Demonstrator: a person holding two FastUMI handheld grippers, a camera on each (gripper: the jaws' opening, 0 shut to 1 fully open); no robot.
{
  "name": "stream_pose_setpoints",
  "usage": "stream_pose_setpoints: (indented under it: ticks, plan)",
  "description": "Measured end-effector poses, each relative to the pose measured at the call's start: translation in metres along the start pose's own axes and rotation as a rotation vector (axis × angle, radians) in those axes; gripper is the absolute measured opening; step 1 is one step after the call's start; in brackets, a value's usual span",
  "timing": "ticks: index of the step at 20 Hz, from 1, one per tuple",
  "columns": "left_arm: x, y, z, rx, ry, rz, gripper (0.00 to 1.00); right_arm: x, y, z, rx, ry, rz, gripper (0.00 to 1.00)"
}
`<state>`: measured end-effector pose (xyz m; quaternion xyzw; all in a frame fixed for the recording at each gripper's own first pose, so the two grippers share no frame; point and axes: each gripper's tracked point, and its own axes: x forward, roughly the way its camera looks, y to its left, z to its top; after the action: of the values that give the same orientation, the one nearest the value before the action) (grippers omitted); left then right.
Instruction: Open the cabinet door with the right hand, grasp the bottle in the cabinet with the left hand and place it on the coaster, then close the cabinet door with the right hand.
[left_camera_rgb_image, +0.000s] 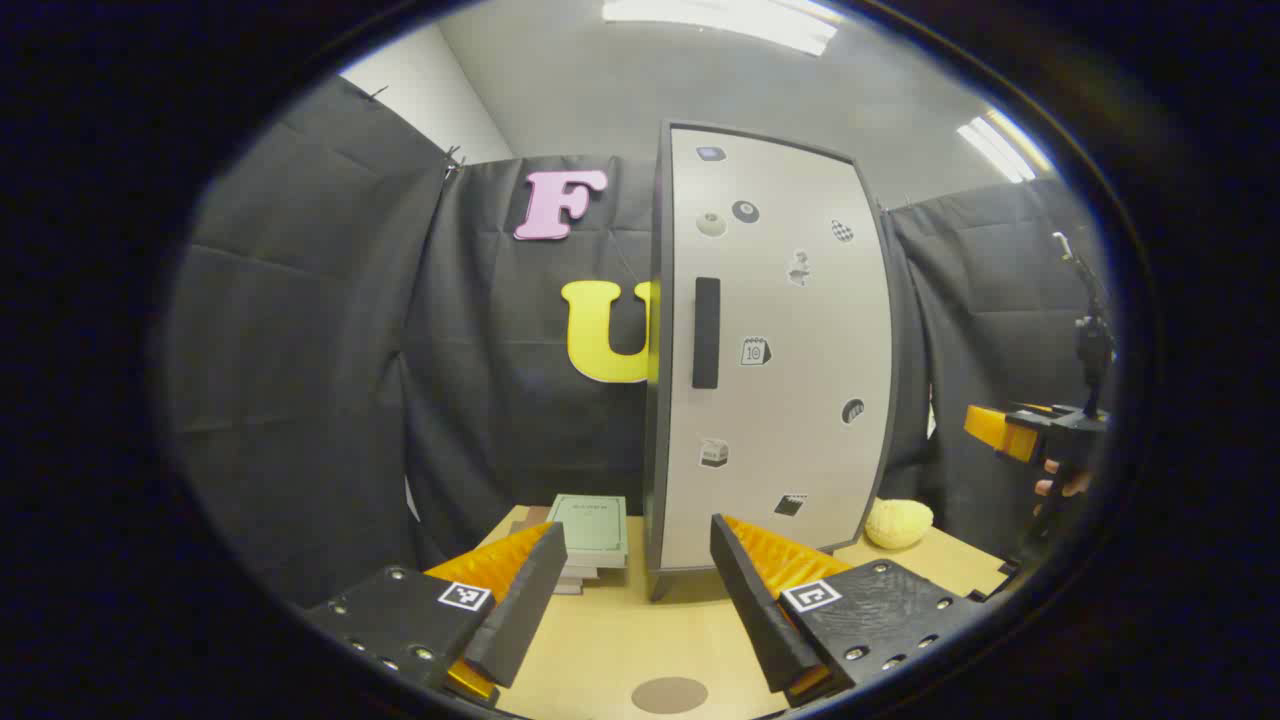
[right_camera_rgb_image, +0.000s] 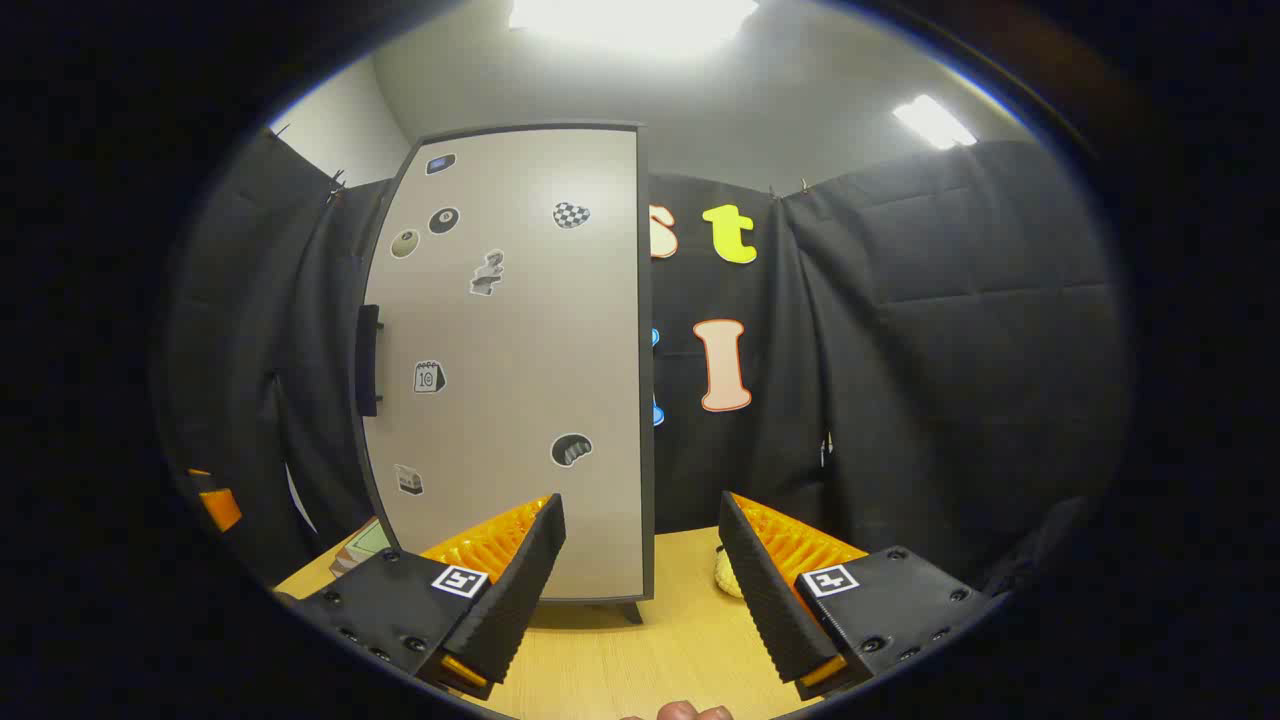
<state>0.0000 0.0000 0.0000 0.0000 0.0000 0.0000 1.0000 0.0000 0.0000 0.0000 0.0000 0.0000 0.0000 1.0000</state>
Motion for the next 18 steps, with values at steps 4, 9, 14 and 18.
stream_pose_setpoints:
  ticks: [4, 9, 14, 18]
  plan:
    - [0.002, -0.002, -0.001, -0.005, 0.0, -0.009, 0.87, -0.003, 0.003, -0.007, -0.01, 0.024, 0.006, 0.98]
    - [0.005, -0.009, -0.004, -0.01, 0.007, -0.032, 0.89, -0.002, -0.006, -0.013, -0.024, 0.057, -0.055, 0.98]
    - [0.003, -0.009, -0.009, -0.033, 0.017, -0.031, 0.89, -0.003, -0.001, -0.005, -0.014, 0.039, -0.029, 0.95]
    - [0.001, -0.003, -0.016, -0.045, 0.023, -0.007, 0.9, 0.0, 0.01, 0.002, -0.012, 0.018, -0.003, 0.98]
